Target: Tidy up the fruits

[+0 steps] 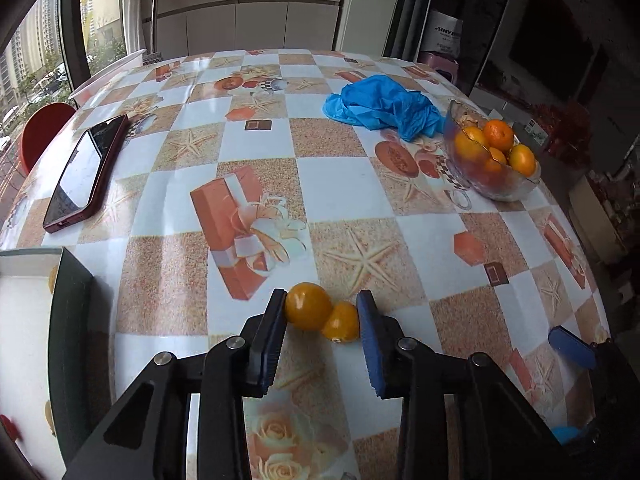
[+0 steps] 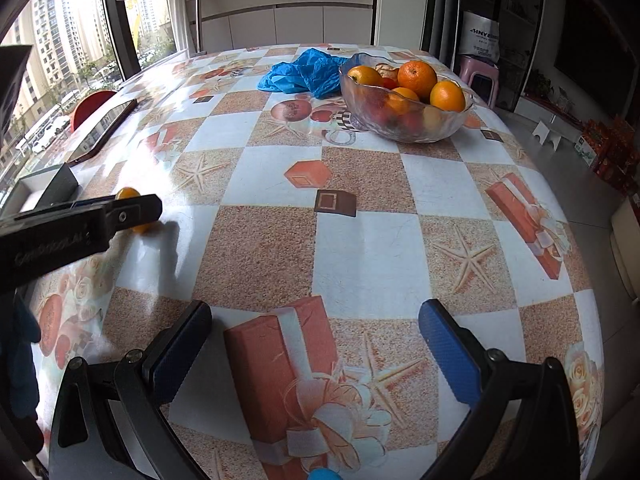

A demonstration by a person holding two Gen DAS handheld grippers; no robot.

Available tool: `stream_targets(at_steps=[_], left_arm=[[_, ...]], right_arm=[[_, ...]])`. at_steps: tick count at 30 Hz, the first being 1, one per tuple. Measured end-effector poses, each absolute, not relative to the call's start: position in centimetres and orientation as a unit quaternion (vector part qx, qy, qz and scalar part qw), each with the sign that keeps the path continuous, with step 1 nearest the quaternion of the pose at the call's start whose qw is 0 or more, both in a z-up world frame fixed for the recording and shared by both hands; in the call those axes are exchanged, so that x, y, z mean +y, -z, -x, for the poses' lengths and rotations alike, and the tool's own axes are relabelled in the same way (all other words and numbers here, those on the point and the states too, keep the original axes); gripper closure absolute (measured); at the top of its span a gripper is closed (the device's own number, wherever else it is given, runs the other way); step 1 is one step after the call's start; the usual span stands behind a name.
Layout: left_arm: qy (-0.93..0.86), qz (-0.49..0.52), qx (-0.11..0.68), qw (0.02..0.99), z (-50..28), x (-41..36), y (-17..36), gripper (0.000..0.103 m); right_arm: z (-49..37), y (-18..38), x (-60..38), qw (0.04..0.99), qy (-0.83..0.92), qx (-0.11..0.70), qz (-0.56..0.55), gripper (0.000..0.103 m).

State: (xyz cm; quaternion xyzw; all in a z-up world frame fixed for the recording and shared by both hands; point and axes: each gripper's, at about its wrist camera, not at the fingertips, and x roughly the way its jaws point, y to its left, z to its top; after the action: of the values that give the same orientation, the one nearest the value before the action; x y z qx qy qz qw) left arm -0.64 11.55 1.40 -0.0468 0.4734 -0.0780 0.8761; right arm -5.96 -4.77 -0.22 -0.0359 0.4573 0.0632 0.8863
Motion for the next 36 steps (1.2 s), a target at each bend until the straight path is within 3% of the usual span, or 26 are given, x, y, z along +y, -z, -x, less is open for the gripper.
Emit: stream_targets(at_steps=[12,15,17,25,28,36], left_arm=[[0.090,0.044,0.456,0.884,9.1,12.1,-1.4,0.066],[0.086,0.031,0.452,0.887,9.4,12.0,-1.3,0.051],[0.075,0.028,0.448,0.890,9.6,12.1,-1.3,0.027],[0.062,0.027,0.434,0.899,10.2,13.2,-0.8,0.025],[0.067,0.033,0.440,0.895,10.2,13.3,-0.5,0.001],[0.059,0.019,0.443,0.895,10.2,13.0,-0.3,0.001]], right_arm=[[6.0,0.2,-4.8,0.886,-0.063,0.457,0.036,0.000],[6.0,0.2,-4.8,0.886,-0.063,0.457,0.036,0.000],[6.0,0.2,-4.8,0.886,-0.063,0.457,0.036,0.000],[6.0,0.2,-4.8,0.886,-0.063,0.457,0.036,0.000],[6.0,0.2,-4.8,0.886,-0.063,0.457,0.036,0.000],[6.0,0.2,-4.8,0.886,-0.063,0.457,0.036,0.000]])
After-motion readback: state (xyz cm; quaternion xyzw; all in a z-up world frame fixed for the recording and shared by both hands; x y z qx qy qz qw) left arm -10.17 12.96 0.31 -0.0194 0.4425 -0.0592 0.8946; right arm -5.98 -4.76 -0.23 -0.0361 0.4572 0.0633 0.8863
